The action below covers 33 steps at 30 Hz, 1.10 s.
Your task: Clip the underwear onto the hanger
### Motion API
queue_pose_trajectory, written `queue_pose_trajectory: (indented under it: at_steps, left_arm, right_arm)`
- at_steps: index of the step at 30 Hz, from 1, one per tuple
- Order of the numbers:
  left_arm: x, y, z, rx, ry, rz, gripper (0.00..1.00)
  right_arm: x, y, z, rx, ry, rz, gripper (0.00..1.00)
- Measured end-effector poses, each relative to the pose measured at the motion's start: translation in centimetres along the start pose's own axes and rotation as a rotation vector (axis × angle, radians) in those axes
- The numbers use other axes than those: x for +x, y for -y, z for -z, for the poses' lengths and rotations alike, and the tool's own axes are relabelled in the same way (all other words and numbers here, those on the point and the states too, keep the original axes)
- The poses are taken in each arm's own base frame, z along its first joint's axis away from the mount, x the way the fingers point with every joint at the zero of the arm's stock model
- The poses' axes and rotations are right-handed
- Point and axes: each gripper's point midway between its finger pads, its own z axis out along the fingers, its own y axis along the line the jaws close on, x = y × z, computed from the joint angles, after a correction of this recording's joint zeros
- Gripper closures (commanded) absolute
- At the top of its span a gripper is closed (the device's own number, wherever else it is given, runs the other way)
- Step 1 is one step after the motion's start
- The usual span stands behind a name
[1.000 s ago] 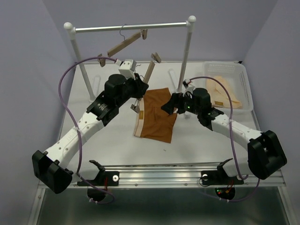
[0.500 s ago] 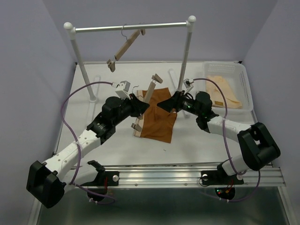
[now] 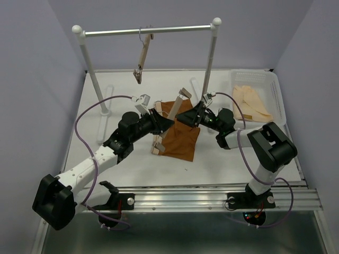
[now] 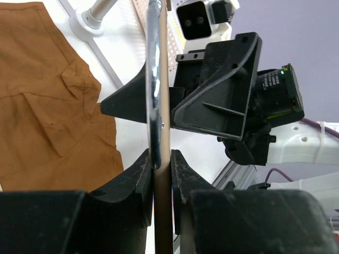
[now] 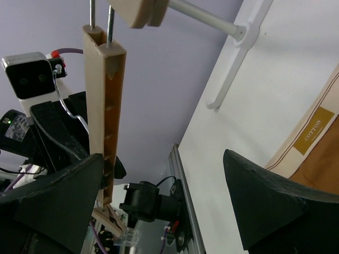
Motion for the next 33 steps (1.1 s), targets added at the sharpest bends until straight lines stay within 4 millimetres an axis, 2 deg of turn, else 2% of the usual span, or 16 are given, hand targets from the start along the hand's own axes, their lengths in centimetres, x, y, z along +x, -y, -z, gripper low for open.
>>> queue_pose_trajectory:
  at_steps: [4,11,14,18,22,27,33]
  left_arm:
    - [0.1,0.0,-0.2,0.006,-0.007,0.005,1.0]
    - [0.5,-0.2,-0.8,0.014,-0.023,0.015,1.0]
    - [1.1,-0.7,-1.3,0.007,-0.049,0.023,1.0]
    - [1.4,-0.8,-1.7,0.01,-0.065,0.028,1.0]
    - [1.3,-0.5,-1.9,0.023,-0.07,0.028,1.0]
    - [1.1,-0.2,-2.3,0.041,-0.066,0.027,1.0]
    - [0.7,0.6,-2.4,0.074,-0.052,0.038,1.0]
  right_arm:
    - [0.2,0.4,0.0,0.003,-0.004,-0.047,0.0]
    - [-0.7,-0.9,-0.6,-0.038,0.009,-0.027,0.0]
    - [-1.2,-1.5,-1.0,-0.057,0.009,-0.018,0.04]
    - [-1.9,-2.1,-1.9,-0.084,0.015,-0.009,0.22]
    - [-2.1,-2.1,-2.2,-0.092,0.014,-0.013,0.28]
    - [-2.2,-2.6,-2.5,-0.103,0.015,-0.019,0.49]
    - [-1.8,-3.0,-2.7,-0.112,0.01,-0.035,0.64]
